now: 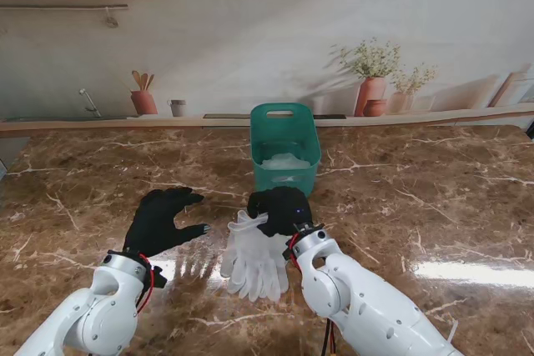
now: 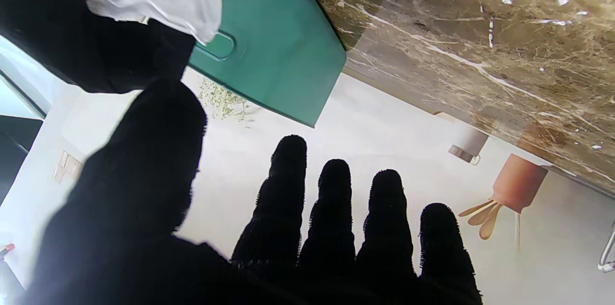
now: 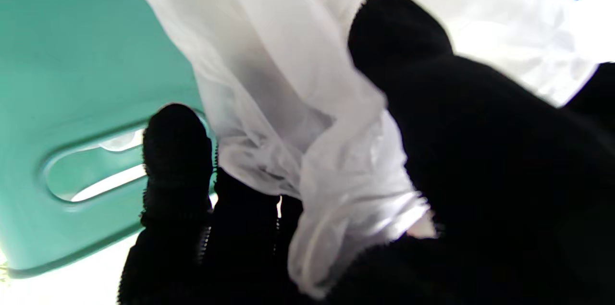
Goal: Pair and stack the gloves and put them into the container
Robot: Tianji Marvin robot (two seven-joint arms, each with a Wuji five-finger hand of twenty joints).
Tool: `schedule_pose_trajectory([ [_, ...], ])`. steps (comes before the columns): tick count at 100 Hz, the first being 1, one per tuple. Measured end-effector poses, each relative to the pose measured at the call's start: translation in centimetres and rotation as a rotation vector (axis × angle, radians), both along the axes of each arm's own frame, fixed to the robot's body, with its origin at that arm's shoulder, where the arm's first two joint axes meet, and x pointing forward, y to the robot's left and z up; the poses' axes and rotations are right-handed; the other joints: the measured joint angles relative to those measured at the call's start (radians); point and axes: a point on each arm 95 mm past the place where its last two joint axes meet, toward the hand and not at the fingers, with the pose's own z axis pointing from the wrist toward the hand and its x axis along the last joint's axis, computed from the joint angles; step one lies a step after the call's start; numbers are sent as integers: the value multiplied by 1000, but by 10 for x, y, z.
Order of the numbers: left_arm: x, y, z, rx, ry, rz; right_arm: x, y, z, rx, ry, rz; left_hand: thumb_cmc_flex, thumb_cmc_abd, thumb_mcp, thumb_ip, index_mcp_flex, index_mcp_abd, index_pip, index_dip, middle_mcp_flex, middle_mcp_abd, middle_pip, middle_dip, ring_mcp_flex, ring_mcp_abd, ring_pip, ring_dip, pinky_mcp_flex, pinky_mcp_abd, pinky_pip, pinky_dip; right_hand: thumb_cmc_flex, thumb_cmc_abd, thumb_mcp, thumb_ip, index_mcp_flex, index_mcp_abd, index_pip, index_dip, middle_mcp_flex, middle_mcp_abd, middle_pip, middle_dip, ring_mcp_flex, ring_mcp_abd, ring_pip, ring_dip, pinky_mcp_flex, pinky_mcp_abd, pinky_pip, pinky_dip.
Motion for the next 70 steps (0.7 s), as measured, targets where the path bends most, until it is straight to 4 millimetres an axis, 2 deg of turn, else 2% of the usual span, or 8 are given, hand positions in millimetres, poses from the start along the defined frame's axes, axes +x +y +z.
schedule_pose_trajectory([
  [29,-1,0,-1,7,0,-2,-43,-16,-19,-39,15,114,0,0,0,0,0,-1,0,0,0,0,-7,-1,0,0,0,0,0,0,-13,1,-1,0,0,0,0,-5,0,30,-1,-1,0,22,-12,-2,21,13,-21,-4,0,0],
  [44,-1,-2,-1,12,9,-12,-58,-16,-35,-66,74,156,0,0,0,0,0,-1,0,0,0,0,-7,-2,0,0,0,0,0,0,-14,10,-6,23,1,0,-3,-5,-1,34,-3,-1,0,32,-33,-3,23,13,-44,-4,1,0],
  [53,-1,-4,-1,11,9,-16,-59,-14,-49,-99,169,178,0,0,0,0,0,-1,0,0,0,0,-7,-4,0,0,-1,0,0,0,-26,10,-85,58,2,0,-48,14,-38,22,-63,-1,-20,32,-94,-11,-18,8,-104,5,-37,-4],
  [57,-1,-4,-1,11,8,-17,-58,-14,-54,-121,239,195,0,0,0,0,0,-1,0,0,0,0,-7,-4,0,0,-1,0,0,0,-27,10,-162,92,1,0,-68,49,-110,6,-107,2,-44,4,-146,-17,-41,-2,-145,8,-84,-10],
  [60,-1,-4,-1,11,8,-17,-57,-14,-56,-131,284,211,0,0,0,0,0,-1,0,0,0,0,-7,-4,0,0,-1,0,0,0,-27,10,-219,128,-4,4,-66,81,-192,10,-133,-11,-48,-41,-193,-80,7,21,-172,12,-118,-10],
  [61,-1,-4,-1,11,8,-17,-57,-15,-55,-132,294,217,0,0,0,0,0,-1,0,0,0,0,-7,-4,0,0,-1,0,0,0,-28,10,-271,160,-4,35,-66,94,-239,24,-145,-7,-57,-70,-203,-77,3,21,-192,12,-132,-10],
  [64,-1,-4,-1,11,7,-17,-55,-16,-52,-132,310,234,0,0,0,0,0,-2,0,0,0,0,-7,-4,0,0,-1,-1,0,0,-29,10,-327,199,-19,78,-68,115,-321,45,-164,11,-76,-101,-208,-49,-34,1,-219,16,-171,-10],
  [70,0,-4,0,15,9,-18,-56,-18,-46,-141,317,266,0,0,0,0,0,-2,0,0,0,0,-7,-4,0,0,-1,-1,0,0,-37,10,-401,258,-77,113,-84,132,-430,55,-222,16,-136,-144,-271,-8,-182,-78,-266,14,-221,-10],
])
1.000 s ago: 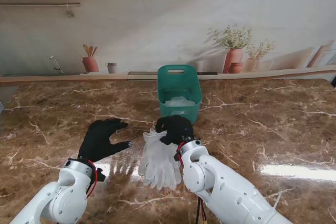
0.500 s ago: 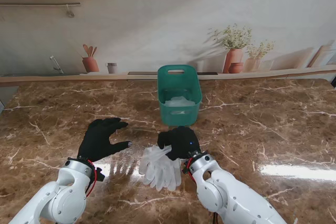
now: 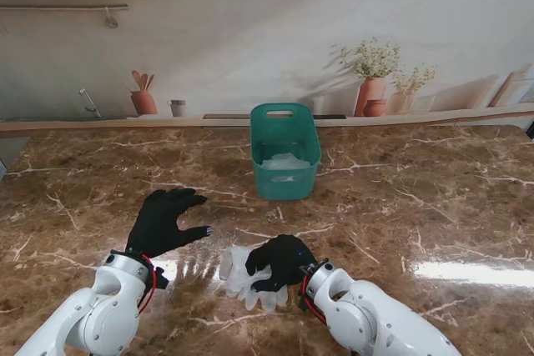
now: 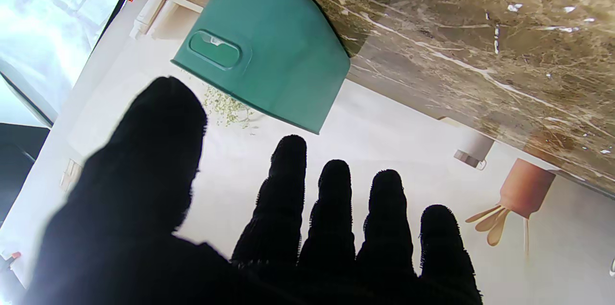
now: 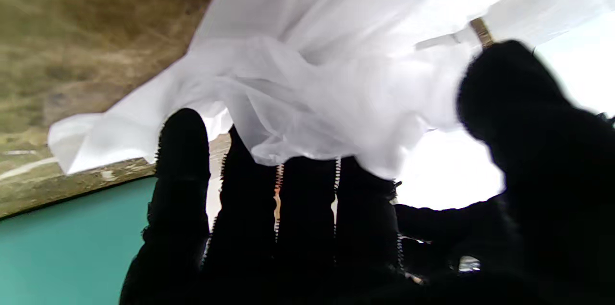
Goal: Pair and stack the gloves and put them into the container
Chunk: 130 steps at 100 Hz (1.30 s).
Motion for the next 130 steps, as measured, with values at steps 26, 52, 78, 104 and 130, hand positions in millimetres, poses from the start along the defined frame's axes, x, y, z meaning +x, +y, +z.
schedule_pose_trajectory([
  [26,1,2,1,5,1,5,-13,-14,36,13,-104,52,0,0,0,0,0,0,0,0,0,0,0,0,0,0,0,0,0,0,-2,2,-37,194,-244,73,-33,14,-56,-32,-47,8,-56,-60,-44,10,-121,-50,-32,-7,-72,12],
  [52,-1,5,4,2,-13,15,-3,5,59,-8,-252,135,0,0,0,0,0,0,0,0,0,0,0,0,0,0,0,0,0,0,-2,14,256,24,229,54,-55,13,-34,-152,-63,6,-99,-77,-5,-14,-180,-122,30,-19,-137,-45],
  [78,-4,11,9,8,-26,27,25,34,51,-163,-267,288,0,0,0,0,0,0,0,0,0,0,0,0,0,0,0,0,0,0,-2,15,308,-14,247,54,-222,47,-194,-180,-259,-4,-210,-255,-115,-40,-353,-264,-17,-44,-277,-134],
  [104,-6,16,11,15,-32,31,39,48,37,-345,-219,389,0,0,0,0,0,0,0,0,0,0,0,0,0,0,0,0,0,0,-2,17,322,-14,261,54,-468,115,-372,-263,-551,15,-293,-367,-351,-60,-438,-367,-131,-46,-366,-141],
  [130,-8,16,11,13,-30,30,46,52,24,-424,-253,422,0,19,0,0,0,0,0,0,0,0,0,0,0,0,0,0,0,0,-2,19,320,-29,207,54,-512,116,-431,-251,-579,19,-236,-379,-333,-59,-313,-290,-127,-54,-347,-60],
])
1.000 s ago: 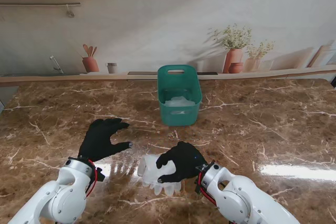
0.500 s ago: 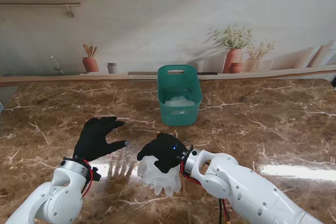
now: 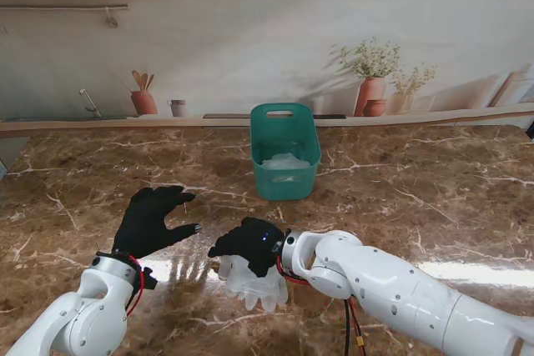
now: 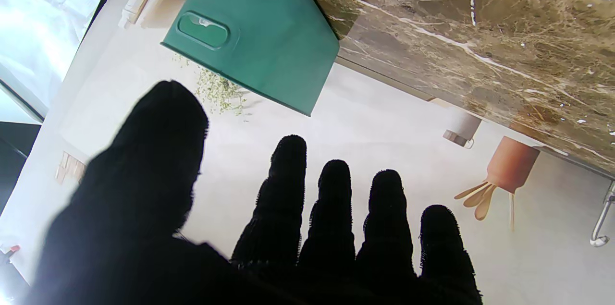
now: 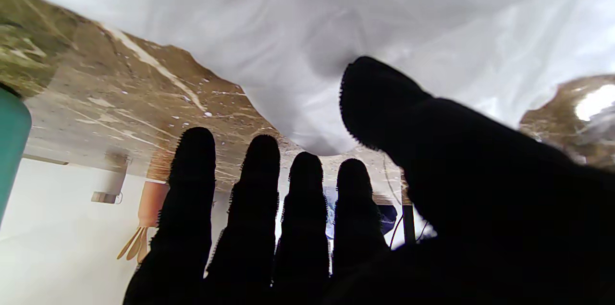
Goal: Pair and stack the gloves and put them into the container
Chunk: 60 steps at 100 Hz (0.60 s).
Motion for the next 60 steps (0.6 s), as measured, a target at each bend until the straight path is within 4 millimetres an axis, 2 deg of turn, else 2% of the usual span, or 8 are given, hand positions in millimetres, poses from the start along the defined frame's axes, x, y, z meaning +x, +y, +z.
schedule_pose_trajectory([
  [9,-1,0,1,0,2,-2,1,0,-1,-16,-15,0,0,0,0,0,0,0,0,0,0,0,0,0,0,0,0,0,0,0,0,0,-10,-17,-8,0,0,5,-11,22,33,0,49,31,38,0,140,125,14,-6,59,82],
  [23,-2,-1,2,-1,1,-4,2,-2,-4,-28,-44,-10,0,0,-12,0,0,0,0,0,0,0,0,0,0,0,0,0,0,0,0,1,-29,-53,-12,0,4,14,-10,28,160,-55,183,224,40,0,283,244,25,-15,61,116],
  [31,-2,-1,2,-3,3,-3,3,-2,-3,-20,-61,-14,0,0,-12,0,0,0,0,0,0,0,0,0,0,0,0,0,0,0,0,4,-29,-81,-20,-1,86,8,63,42,257,-83,338,440,62,0,367,307,29,-15,61,116],
  [37,-3,-1,2,-4,4,-3,3,-3,-4,-18,-69,-20,0,0,-12,0,0,0,0,0,0,0,0,0,0,0,0,0,0,0,0,6,-29,-111,-28,-71,211,-35,188,60,354,-96,428,659,63,0,417,357,33,-11,61,110],
  [45,-3,-1,2,-5,4,-3,4,-4,-4,-3,-79,-26,0,0,-12,0,0,0,0,0,0,0,0,0,0,0,0,0,0,1,0,6,-28,-157,-32,-121,314,-88,285,83,423,-99,483,837,84,1,480,407,41,16,61,101],
  [51,-3,-1,2,-5,2,-2,5,-3,-2,33,-96,-29,0,0,-12,0,0,0,0,0,0,0,0,0,0,0,0,0,0,1,0,6,-28,-180,-47,-151,477,-225,604,104,432,-99,489,894,81,1,494,428,44,20,77,92],
  [55,-4,-1,2,-6,0,-2,5,-4,-4,46,-100,-33,0,0,-12,0,0,0,0,0,0,0,0,0,0,0,0,0,0,1,0,6,-28,-187,-56,-165,506,-271,702,110,414,-99,489,896,79,1,495,429,44,19,76,92],
  [60,-4,-1,2,-6,-2,-1,5,-5,-7,46,-97,-38,0,0,-12,0,0,0,0,0,0,0,0,0,0,0,0,0,0,1,0,6,-29,-186,-43,-168,551,-320,774,163,352,-97,445,789,35,1,492,428,35,19,85,92],
])
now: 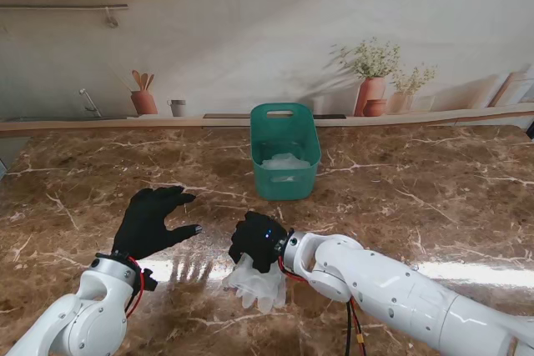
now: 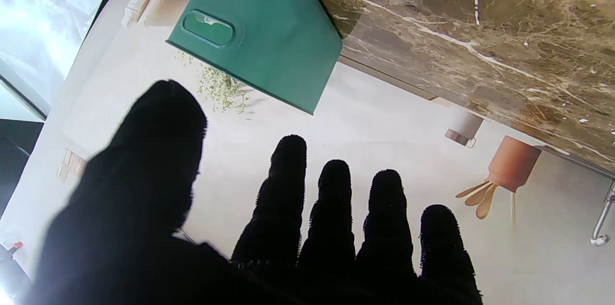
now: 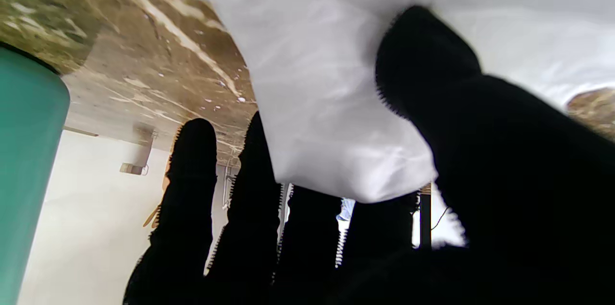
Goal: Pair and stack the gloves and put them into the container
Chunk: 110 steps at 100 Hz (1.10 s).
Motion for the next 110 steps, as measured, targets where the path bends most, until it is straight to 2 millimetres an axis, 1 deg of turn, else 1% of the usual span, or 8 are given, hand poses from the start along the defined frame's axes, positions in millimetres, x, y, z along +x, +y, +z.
schedule_pose_trajectory([
  [10,0,0,0,-1,-1,0,0,-2,0,11,5,-6,0,0,0,0,0,0,0,0,0,0,0,0,0,0,0,0,0,0,0,0,0,0,-14,0,18,-32,3,76,-56,29,-208,-311,-36,-1,-145,-140,4,-23,40,0],
  [17,0,0,1,-1,-1,0,1,-4,1,36,8,-12,0,1,0,0,0,0,0,0,0,0,0,0,0,0,0,0,0,0,0,0,0,-5,-19,0,35,-35,3,90,19,29,-235,-406,41,-11,-183,-186,54,-25,88,1],
  [22,1,-1,1,-1,-1,-1,3,-7,3,75,7,-25,0,1,0,0,0,0,0,0,0,0,0,0,0,0,0,0,0,0,0,0,0,-10,-19,0,42,-35,3,100,119,22,-204,-409,120,-12,-188,-187,91,-25,119,12],
  [32,1,-1,1,-3,-1,-4,8,-16,9,159,15,-87,0,11,0,0,0,0,0,0,0,-1,0,0,0,0,0,0,0,0,0,0,1,-11,-19,0,46,-35,3,114,244,10,-177,-305,200,-11,-171,-187,126,-25,167,12],
  [66,2,-3,1,-4,5,-12,5,-43,19,341,-20,-166,0,11,0,0,0,0,0,0,0,-1,0,0,0,0,0,0,0,1,0,0,1,-11,-19,0,47,-33,3,127,215,10,-192,-268,196,-11,-190,-172,92,-22,174,12],
  [85,2,-4,1,-5,6,-16,-9,-64,12,331,-4,-153,0,11,0,0,0,0,0,0,0,-1,0,0,0,0,0,0,0,1,0,0,1,-11,-14,0,47,-33,2,140,162,12,-221,-396,182,-10,-237,-181,49,-12,106,12],
  [94,2,-5,1,-7,8,-18,-14,-72,6,306,-1,-143,0,11,0,0,0,0,0,0,0,-1,0,0,0,0,0,0,0,1,0,0,-12,-10,-14,0,47,-33,0,140,75,14,-258,-433,95,-10,-286,-212,9,-11,52,-1],
  [110,3,-7,0,-8,12,-24,-19,-84,-5,246,79,-170,1,21,0,0,0,0,0,0,0,-1,0,0,0,0,0,0,0,1,0,0,-80,24,-29,0,16,-33,-12,103,-82,72,-364,-554,-18,1,-390,-297,-49,0,-26,-10],
])
